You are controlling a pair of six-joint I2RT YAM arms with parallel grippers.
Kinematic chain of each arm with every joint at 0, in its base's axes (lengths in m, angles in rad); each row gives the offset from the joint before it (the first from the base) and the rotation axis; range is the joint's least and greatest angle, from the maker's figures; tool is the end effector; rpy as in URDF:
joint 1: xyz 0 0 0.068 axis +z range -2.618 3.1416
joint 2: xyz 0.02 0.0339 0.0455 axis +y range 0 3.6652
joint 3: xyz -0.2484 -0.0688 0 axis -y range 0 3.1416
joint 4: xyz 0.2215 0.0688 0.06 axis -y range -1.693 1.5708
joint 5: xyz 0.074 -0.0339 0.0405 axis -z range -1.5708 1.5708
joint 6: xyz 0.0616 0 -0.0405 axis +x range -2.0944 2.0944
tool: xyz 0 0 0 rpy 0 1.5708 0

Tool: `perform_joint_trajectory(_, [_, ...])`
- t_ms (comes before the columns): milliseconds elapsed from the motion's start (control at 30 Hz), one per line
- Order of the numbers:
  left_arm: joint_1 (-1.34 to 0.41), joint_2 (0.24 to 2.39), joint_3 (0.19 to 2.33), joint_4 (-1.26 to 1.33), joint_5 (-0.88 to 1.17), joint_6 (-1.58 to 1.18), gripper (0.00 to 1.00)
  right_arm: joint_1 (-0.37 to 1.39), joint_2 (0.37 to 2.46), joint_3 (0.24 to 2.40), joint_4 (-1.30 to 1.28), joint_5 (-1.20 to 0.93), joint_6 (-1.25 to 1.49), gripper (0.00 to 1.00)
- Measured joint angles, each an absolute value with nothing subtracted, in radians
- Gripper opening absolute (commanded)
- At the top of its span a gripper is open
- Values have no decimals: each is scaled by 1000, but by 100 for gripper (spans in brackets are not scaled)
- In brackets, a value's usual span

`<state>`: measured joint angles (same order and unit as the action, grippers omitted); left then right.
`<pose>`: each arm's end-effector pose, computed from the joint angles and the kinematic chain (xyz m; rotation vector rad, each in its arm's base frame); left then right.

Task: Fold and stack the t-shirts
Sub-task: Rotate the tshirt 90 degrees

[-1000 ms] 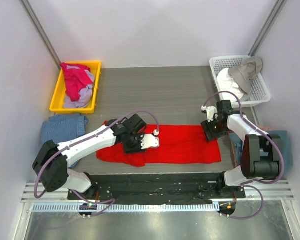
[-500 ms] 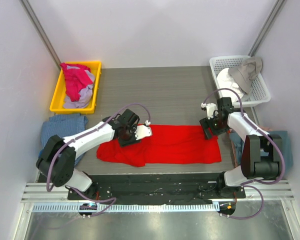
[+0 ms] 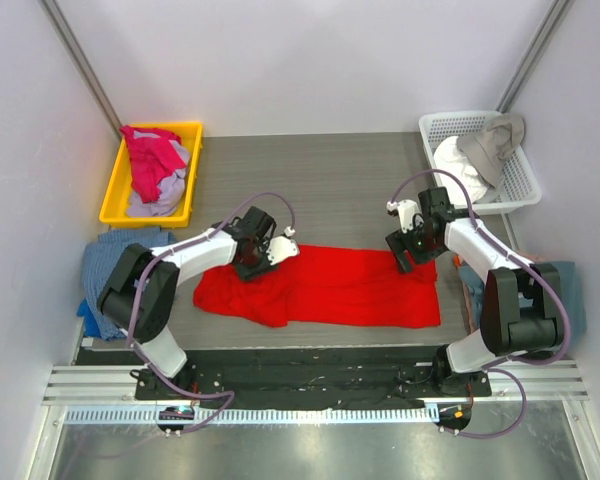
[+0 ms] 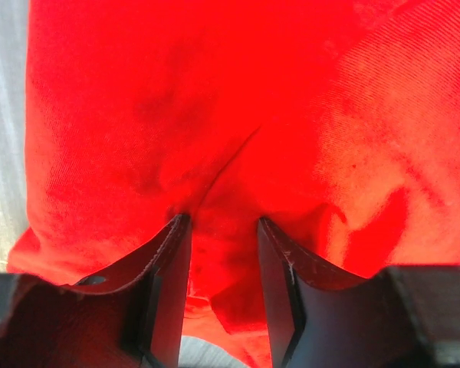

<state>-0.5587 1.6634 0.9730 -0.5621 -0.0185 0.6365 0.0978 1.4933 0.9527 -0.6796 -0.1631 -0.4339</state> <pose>0.2502 -0.1551 0.1373 1.5854 2.3369 0.0437 0.2656 0.0361 0.1720 -0.7653 2.6583 0.1409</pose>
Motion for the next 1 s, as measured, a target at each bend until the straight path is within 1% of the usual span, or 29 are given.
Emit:
perform_joint_trajectory(333, [-518, 1739, 1050, -527, -47, 640, 41, 112, 1507, 950, -675, -162, -434, 75])
perform_joint_trajectory(600, [-503, 1834, 1168, -527, -81, 641, 41, 156, 1514, 947, -677, -159, -448, 75])
perform_joint_trajectory(1000, [-474, 1945, 1317, -535, -104, 636, 41, 198, 1512, 883, -715, -189, -517, 77])
